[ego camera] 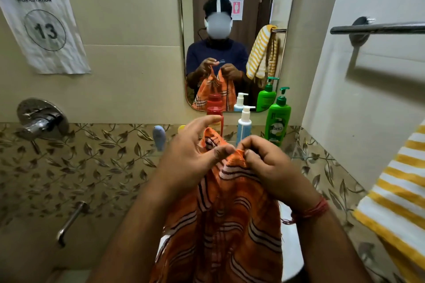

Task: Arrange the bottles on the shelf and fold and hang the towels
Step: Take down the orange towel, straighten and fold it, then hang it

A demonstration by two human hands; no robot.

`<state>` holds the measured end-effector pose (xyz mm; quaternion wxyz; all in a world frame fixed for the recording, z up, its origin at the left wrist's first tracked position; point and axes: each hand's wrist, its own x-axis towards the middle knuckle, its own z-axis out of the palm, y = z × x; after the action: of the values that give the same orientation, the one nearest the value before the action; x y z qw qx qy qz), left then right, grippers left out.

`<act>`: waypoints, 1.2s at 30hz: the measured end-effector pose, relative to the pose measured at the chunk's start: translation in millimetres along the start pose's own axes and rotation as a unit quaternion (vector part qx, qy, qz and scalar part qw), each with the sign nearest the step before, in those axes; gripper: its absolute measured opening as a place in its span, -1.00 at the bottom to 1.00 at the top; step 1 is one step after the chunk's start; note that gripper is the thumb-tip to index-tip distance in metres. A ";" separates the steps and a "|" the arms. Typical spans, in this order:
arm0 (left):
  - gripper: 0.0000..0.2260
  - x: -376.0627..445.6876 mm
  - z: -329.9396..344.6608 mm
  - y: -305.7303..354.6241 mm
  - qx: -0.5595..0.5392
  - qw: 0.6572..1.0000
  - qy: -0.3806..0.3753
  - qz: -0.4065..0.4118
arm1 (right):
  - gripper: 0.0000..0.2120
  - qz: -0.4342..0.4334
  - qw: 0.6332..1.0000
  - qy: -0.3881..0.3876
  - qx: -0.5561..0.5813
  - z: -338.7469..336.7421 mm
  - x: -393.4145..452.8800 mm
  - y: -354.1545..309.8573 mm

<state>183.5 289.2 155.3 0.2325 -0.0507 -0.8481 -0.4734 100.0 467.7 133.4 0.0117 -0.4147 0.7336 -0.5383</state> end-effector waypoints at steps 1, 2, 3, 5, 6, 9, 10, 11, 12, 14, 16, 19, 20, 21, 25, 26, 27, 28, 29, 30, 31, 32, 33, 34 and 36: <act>-0.45 0.2 4.0 -0.3 -0.028 0.998 -0.047 0.004 | -0.85 -0.011 1.000 -0.003 -0.005 1.2 4.6 -7.2; -0.53 1.9 7.6 -3.1 -0.056 0.995 -0.077 -0.002 | -0.85 -0.019 1.000 -0.002 -0.008 1.9 8.2 -12.7; -0.64 3.8 10.3 -5.7 -0.076 0.993 -0.084 -0.008 | -0.86 -0.026 1.000 0.002 -0.009 2.6 10.6 -17.3; -0.90 5.7 12.4 -9.7 -0.121 0.991 -0.048 -0.019 | -0.86 -0.035 0.999 0.013 -0.010 3.0 13.0 -19.6; -0.92 5.1 12.5 -9.8 -0.145 0.989 -0.029 -0.024 | -0.86 -0.036 0.999 0.018 -0.016 3.4 12.5 -17.8; -0.83 4.3 12.6 -8.8 -0.153 0.988 0.011 -0.013 | -0.82 -0.022 1.000 0.004 -0.022 4.6 7.0 -10.1; -0.82 4.4 12.0 -7.9 -0.159 0.986 0.040 -0.013 | -0.80 -0.015 1.000 -0.007 -0.026 4.5 3.5 -6.7; -0.81 5.3 11.1 -6.5 -0.172 0.982 0.079 -0.019 | -0.80 -0.012 0.999 -0.011 -0.035 3.4 -0.4 -3.2; -0.80 6.6 8.5 -6.7 -0.185 0.974 0.124 -0.028 | -0.82 -0.011 0.999 -0.006 -0.036 1.4 -4.5 1.0; -0.79 10.1 1.9 -10.2 -0.208 0.954 0.210 -0.049 | -0.86 0.010 0.999 0.032 0.002 -5.8 -13.5 8.1; -0.79 11.8 -4.2 -14.3 -0.219 0.936 0.269 -0.065 | -0.85 0.043 0.996 0.073 0.041 -14.7 -20.5 13.5; -0.81 12.2 -3.7 -19.0 -0.200 0.935 0.281 -0.077 | -0.81 0.064 0.991 0.114 0.016 -22.9 -23.0 12.9; -0.82 11.9 -1.7 -19.2 -0.194 0.940 0.270 -0.079 | -0.81 0.071 0.990 0.122 0.011 -23.0 -22.5 10.8; -0.82 11.1 0.0 -18.2 -0.191 0.943 0.259 -0.080 | -0.82 0.077 0.989 0.124 0.003 -22.5 -21.2 9.4; -0.81 6.9 2.5 -12.8 -0.187 0.951 0.237 -0.073 | -0.85 0.100 0.987 0.087 -0.095 -21.5 -20.2 6.5; -0.82 5.7 2.1 -11.2 -0.183 0.951 0.238 -0.070 | -0.84 0.099 0.985 0.084 -0.118 -21.7 -20.9 6.3; -0.82 4.5 1.9 -9.9 -0.178 0.952 0.241 -0.066 | -0.82 0.093 0.982 0.093 -0.134 -21.9 -21.9 6.2; -0.82 3.6 1.9 -8.8 -0.169 0.953 0.245 -0.061 | -0.81 0.084 0.979 0.114 -0.147 -21.8 -22.4 6.0; -0.83 2.8 1.9 -8.1 -0.158 0.954 0.248 -0.056 | -0.80 0.074 0.974 0.143 -0.158 -21.5 -22.6 6.2; -0.84 2.0 2.1 -6.8 -0.150 0.955 0.249 -0.052 | -0.80 0.065 0.968 0.176 -0.165 -21.0 -22.9 6.2; -0.84 1.3 2.7 -5.7 -0.147 0.957 0.245 -0.052 | -0.80 0.058 0.962 0.207 -0.169 -20.8 -22.8 7.0; -0.84 0.9 3.2 -5.1 -0.147 0.958 0.241 -0.053 | -0.81 0.049 0.957 0.234 -0.166 -20.4 -22.7 6.7; -0.84 0.5 3.5 -4.8 -0.148 0.959 0.237 -0.055 | -0.81 0.039 0.953 0.255 -0.160 -20.0 -22.6 6.1; -0.84 0.0 3.5 -3.8 -0.149 0.959 0.236 -0.056 | -0.81 0.030 0.949 0.275 -0.149 -19.2 -22.6 4.5; -0.85 -0.3 2.9 -3.1 -0.134 0.961 0.238 -0.053 | -0.81 0.011 0.946 0.303 -0.112 -16.7 -22.4 0.4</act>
<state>181.9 290.0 151.5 0.3930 0.0775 -0.6989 -0.5925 106.7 494.7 130.5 -0.2514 -0.2228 0.7629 -0.5524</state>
